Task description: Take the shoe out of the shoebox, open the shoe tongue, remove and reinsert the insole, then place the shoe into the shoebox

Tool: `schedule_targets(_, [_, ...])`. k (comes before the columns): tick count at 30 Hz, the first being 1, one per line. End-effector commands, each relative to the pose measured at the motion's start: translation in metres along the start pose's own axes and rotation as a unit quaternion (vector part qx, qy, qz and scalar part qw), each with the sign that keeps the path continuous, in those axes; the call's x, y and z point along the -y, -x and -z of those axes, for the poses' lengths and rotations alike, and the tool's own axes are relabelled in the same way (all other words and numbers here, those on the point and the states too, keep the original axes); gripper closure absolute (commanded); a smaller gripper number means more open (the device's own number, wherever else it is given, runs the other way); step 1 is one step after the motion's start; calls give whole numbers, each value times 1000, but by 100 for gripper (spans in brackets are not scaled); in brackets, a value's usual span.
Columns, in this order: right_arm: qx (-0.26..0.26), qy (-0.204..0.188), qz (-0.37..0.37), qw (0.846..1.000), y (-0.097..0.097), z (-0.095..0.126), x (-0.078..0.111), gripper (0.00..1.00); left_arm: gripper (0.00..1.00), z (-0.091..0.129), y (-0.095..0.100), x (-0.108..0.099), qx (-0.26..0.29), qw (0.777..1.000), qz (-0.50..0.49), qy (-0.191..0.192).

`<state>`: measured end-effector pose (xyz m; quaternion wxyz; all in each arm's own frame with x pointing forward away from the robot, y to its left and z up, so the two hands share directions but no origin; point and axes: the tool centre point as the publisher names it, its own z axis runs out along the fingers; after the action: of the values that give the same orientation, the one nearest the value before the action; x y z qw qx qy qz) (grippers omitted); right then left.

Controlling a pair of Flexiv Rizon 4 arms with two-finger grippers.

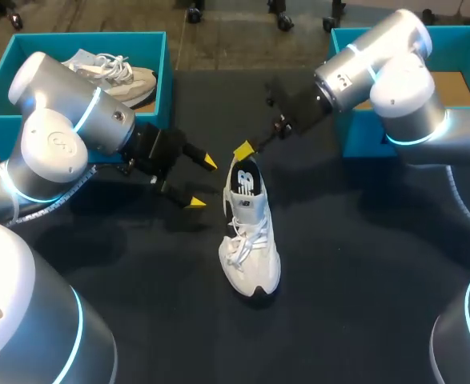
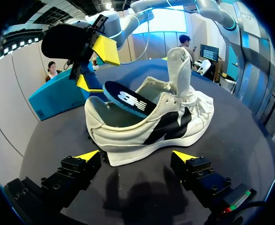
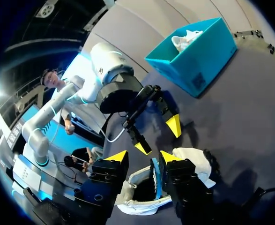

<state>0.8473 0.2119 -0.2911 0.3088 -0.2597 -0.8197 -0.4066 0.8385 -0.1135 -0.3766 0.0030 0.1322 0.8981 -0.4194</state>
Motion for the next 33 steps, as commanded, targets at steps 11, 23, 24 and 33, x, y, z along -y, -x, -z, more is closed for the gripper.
schedule_targets(11, [39,42,28,998,-7,19,-9,56,0,0,0,0,0,1000,0,1])
schedule_targets(23, [81,85,0,993,-42,19,13,73,0,0,0,0,0,1000,0,1])
schedule_targets(24, [84,89,-4,993,-45,18,17,75,0,0,0,0,0,1000,0,1])
schedule_targets(33, [119,118,-35,985,-58,18,31,100,0,19,0,11,-2,1000,-19,1])
